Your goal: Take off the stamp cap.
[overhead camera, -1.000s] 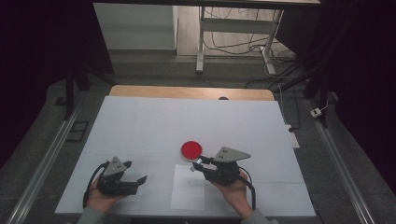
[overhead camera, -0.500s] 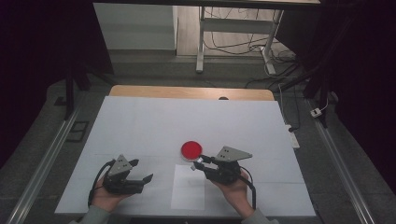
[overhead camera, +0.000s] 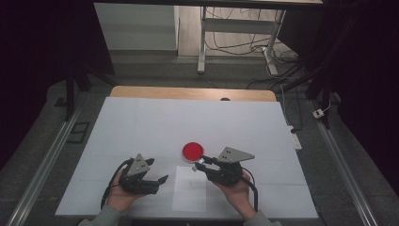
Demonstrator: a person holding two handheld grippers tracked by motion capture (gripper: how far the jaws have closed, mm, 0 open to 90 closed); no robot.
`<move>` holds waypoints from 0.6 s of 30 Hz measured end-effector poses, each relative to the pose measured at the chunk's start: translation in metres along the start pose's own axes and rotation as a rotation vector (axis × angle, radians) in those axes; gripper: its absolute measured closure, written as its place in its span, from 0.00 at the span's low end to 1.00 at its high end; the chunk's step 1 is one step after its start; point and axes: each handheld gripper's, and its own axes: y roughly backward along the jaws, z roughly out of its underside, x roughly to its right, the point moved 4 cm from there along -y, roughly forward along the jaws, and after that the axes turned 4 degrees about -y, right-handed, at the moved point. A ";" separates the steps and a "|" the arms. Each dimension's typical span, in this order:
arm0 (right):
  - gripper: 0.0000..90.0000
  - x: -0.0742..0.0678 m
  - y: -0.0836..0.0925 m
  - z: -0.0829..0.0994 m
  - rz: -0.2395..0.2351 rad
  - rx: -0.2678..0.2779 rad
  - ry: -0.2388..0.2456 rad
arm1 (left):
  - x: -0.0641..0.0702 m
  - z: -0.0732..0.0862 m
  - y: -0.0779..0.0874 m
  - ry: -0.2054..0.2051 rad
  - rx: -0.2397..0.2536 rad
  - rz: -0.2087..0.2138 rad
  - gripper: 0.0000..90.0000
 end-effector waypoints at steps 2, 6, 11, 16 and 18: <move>0.74 0.000 0.000 0.000 -0.001 0.001 0.001 | 0.003 -0.003 -0.003 -0.009 -0.002 0.006 0.25; 0.74 0.000 0.000 -0.001 -0.003 0.001 0.001 | 0.008 -0.007 -0.009 -0.028 -0.007 0.014 0.25; 0.74 -0.001 -0.002 -0.001 -0.006 0.002 -0.001 | 0.014 -0.014 -0.017 -0.039 -0.002 0.021 0.25; 0.74 -0.003 -0.004 -0.001 -0.006 0.001 0.001 | 0.021 -0.022 -0.025 -0.063 0.006 0.028 0.26; 0.74 -0.003 -0.005 -0.001 -0.006 0.003 -0.002 | 0.024 -0.025 -0.028 -0.071 0.009 0.032 0.26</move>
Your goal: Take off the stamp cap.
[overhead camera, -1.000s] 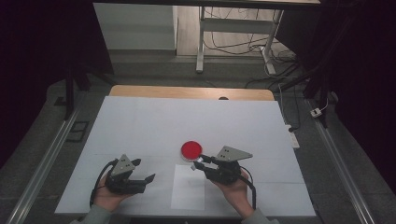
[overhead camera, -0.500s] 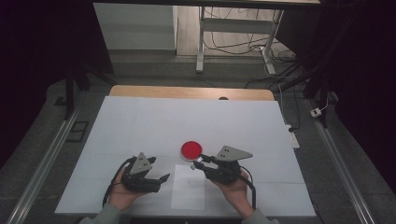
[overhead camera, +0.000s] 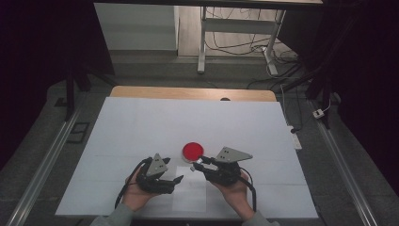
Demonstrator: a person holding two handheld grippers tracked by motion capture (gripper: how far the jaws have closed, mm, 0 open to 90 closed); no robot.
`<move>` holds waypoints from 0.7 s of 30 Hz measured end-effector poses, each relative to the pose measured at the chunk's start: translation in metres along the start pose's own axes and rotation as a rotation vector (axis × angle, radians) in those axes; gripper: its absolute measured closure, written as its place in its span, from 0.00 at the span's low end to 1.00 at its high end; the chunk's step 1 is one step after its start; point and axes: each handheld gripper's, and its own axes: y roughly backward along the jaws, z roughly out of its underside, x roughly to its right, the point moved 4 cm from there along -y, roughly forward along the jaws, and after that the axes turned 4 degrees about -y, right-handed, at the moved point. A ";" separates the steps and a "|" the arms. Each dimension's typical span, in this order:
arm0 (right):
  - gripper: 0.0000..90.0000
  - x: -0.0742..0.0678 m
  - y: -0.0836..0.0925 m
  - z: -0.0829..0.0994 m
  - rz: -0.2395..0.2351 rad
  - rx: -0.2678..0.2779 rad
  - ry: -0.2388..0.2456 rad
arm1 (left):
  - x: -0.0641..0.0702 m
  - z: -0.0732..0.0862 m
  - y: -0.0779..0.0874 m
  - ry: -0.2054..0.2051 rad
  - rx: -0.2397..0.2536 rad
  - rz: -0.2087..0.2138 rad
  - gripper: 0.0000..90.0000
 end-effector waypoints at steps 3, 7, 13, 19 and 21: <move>0.74 -0.001 -0.001 0.000 0.001 0.000 -0.003 | 0.003 -0.004 -0.005 -0.008 0.003 0.004 0.27; 0.74 -0.001 -0.002 0.000 0.002 0.001 -0.004 | 0.006 -0.007 -0.009 -0.016 0.003 0.006 0.27; 0.74 -0.002 -0.004 0.000 0.001 0.002 -0.004 | 0.009 -0.011 -0.014 -0.018 0.011 0.004 0.30; 0.74 -0.003 -0.005 -0.001 0.002 0.004 -0.005 | 0.012 -0.014 -0.019 -0.023 0.012 0.007 0.31; 0.74 -0.003 -0.005 -0.001 0.004 0.005 -0.007 | 0.012 -0.015 -0.020 -0.028 0.011 0.008 0.31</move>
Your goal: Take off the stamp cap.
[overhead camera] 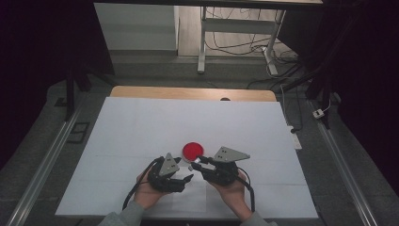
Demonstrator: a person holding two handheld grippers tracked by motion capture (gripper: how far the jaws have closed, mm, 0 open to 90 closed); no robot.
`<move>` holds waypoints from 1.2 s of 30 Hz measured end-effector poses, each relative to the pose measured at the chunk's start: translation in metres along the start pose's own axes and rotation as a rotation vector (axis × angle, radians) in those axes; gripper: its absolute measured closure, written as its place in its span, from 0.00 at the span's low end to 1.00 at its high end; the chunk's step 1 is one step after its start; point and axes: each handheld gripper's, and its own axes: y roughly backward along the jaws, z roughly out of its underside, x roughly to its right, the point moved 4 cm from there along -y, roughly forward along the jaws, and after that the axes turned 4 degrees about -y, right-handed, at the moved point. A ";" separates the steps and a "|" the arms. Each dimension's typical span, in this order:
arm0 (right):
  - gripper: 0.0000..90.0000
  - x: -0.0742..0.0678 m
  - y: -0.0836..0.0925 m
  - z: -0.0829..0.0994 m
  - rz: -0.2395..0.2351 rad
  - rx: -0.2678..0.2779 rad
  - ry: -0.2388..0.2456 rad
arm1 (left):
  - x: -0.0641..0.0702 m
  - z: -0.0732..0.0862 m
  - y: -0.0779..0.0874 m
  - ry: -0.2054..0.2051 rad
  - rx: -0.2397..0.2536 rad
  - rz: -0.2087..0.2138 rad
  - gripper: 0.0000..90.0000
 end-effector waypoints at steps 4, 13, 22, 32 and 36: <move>0.74 -0.001 -0.001 0.000 0.001 0.006 -0.003 | 0.002 -0.002 -0.002 -0.006 0.002 0.000 0.32; 0.74 -0.001 -0.001 -0.001 0.007 0.018 -0.010 | 0.006 -0.006 -0.008 -0.009 0.008 -0.004 0.37; 0.74 0.001 0.000 -0.001 0.009 0.023 -0.016 | 0.007 -0.008 -0.012 -0.019 0.011 -0.025 0.45; 0.74 0.001 0.000 -0.001 0.007 0.028 -0.027 | 0.008 -0.009 -0.016 -0.042 0.008 -0.046 0.57; 0.74 0.001 0.000 -0.001 0.008 0.030 -0.032 | 0.009 -0.009 -0.018 -0.055 0.002 -0.049 0.62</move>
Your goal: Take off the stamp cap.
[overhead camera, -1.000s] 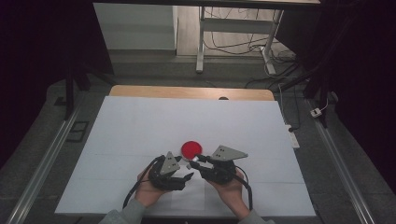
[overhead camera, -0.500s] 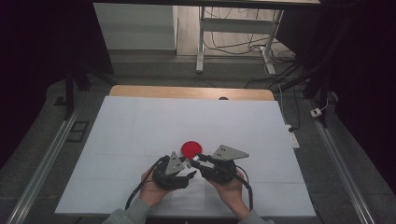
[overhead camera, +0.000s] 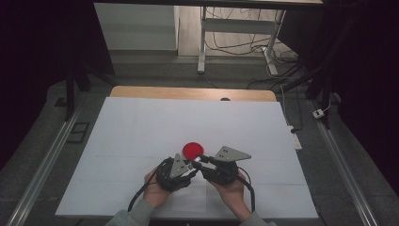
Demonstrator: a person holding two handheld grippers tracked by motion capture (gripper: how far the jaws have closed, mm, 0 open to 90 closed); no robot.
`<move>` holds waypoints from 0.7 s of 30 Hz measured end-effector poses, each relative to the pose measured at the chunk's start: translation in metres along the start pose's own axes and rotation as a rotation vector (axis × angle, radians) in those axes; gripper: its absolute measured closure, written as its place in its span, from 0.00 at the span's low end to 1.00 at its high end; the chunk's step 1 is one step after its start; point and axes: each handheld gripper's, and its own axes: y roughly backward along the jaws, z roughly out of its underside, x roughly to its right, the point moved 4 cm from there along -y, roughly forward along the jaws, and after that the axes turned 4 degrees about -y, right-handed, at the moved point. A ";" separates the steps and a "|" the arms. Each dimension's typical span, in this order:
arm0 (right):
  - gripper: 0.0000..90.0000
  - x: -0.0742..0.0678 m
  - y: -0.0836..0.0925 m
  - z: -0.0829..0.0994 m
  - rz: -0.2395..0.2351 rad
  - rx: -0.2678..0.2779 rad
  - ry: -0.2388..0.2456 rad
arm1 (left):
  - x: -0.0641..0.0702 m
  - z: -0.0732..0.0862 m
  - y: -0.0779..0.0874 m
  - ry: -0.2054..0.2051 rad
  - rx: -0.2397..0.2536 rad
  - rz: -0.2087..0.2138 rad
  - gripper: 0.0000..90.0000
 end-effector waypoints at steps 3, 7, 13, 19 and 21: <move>0.74 0.000 0.000 0.000 -0.001 0.000 -0.001 | 0.001 0.000 0.000 -0.005 0.000 0.000 0.65; 0.74 0.000 0.000 0.000 -0.003 0.001 -0.005 | 0.001 0.000 -0.001 -0.010 -0.004 0.000 0.68; 0.74 0.000 -0.001 0.001 -0.007 0.000 -0.008 | 0.001 0.001 -0.001 -0.017 -0.008 -0.006 0.73; 0.74 0.000 -0.001 0.001 -0.010 0.000 -0.015 | 0.001 0.001 -0.001 -0.028 -0.011 -0.014 0.79; 0.74 0.000 -0.001 0.001 -0.010 0.001 -0.019 | 0.001 0.002 -0.001 -0.035 -0.014 -0.014 0.79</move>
